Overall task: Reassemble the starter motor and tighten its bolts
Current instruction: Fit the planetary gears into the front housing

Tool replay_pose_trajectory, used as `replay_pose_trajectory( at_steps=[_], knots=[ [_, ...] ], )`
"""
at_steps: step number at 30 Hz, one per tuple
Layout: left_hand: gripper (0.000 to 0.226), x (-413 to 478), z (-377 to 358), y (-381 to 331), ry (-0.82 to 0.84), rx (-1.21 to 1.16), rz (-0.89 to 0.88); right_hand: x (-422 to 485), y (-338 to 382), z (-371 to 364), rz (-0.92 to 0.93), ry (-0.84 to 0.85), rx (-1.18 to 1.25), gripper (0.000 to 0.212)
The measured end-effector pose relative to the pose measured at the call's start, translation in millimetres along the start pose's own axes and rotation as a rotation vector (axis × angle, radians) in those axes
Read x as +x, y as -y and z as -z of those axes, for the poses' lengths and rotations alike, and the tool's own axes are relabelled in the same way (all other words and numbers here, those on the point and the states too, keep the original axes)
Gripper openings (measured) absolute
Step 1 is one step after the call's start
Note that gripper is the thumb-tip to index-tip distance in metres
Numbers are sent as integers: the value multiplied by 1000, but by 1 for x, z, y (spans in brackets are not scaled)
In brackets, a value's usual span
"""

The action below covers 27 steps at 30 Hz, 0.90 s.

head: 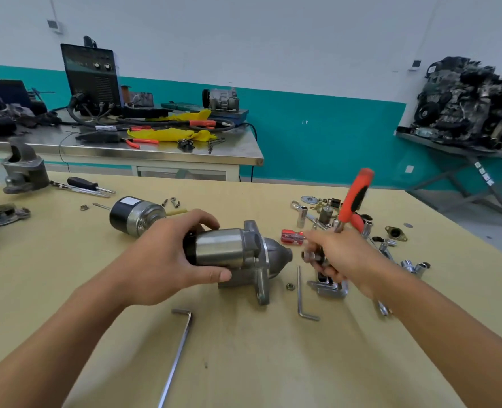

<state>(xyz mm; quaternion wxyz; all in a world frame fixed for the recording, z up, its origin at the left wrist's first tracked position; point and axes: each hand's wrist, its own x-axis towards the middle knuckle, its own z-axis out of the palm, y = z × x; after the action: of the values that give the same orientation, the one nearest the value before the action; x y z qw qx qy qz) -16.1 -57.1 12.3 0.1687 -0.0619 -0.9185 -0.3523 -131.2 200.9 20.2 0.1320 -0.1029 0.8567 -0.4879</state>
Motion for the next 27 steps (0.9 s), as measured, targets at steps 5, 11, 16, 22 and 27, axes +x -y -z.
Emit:
replay_pose_trajectory(
  at_steps=[5, 11, 16, 22, 27],
  knots=[
    [47, 7, -4, -8, -216, -74, -25, -13, -14, -1, 19, -57, -269, 31],
    [51, 22, 4, -30, -196, 31, -67, -13, -7, -26, 80, -95, -424, 30],
    [51, 47, 20, -49, -99, 90, -38, -8, 11, -44, 82, -25, -591, 23],
    [64, 69, 33, -68, 64, 174, -20, -2, 18, -61, 103, -47, -735, 10],
    [84, 84, 43, -81, 218, 222, -13, 1, 10, -63, 124, -46, -826, 11]
  ],
)
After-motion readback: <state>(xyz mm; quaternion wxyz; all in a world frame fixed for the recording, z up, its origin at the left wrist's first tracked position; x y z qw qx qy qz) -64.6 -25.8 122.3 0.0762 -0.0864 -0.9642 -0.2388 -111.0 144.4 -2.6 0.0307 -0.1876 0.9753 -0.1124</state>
